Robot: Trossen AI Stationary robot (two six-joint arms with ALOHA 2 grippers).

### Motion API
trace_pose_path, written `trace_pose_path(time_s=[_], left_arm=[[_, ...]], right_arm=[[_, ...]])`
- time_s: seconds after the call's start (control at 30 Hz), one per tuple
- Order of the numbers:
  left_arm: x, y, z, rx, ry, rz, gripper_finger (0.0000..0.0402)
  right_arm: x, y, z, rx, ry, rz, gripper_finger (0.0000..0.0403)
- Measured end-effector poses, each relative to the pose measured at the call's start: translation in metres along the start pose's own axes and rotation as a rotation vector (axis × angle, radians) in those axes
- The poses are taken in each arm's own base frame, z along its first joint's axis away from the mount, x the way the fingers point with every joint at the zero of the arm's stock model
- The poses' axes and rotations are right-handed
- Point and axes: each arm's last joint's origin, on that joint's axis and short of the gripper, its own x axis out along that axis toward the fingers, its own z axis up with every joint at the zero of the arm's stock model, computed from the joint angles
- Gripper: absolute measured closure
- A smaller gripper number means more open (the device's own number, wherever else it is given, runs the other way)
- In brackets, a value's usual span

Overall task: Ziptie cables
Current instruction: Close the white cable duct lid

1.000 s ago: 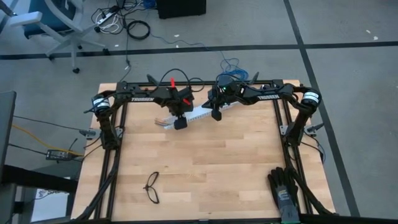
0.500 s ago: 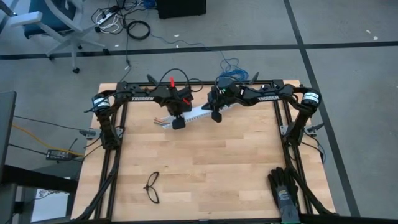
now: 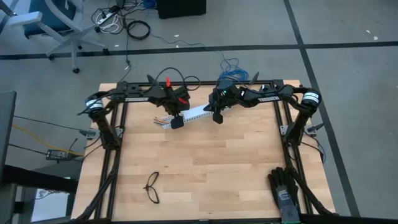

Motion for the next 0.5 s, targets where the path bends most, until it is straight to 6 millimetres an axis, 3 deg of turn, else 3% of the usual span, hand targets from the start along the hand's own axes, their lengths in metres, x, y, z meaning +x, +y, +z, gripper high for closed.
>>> trace_pose_path(time_s=[0.27,0.37,0.5], left_arm=[[-0.038,-0.012,-0.051,-0.099,-0.315,0.054,0.0117],[-0.031,-0.020,-0.071,-0.139,-0.483,0.055,0.0117],[-0.002,-0.026,-0.089,-0.143,-0.592,0.044,0.0117]], right_arm=[[0.000,0.000,0.000,-0.001,-0.002,-0.002,0.0403],[0.000,0.000,0.001,-0.003,-0.006,-0.003,0.0403],[0.000,-0.001,0.003,-0.012,-0.029,-0.008,0.0403]])
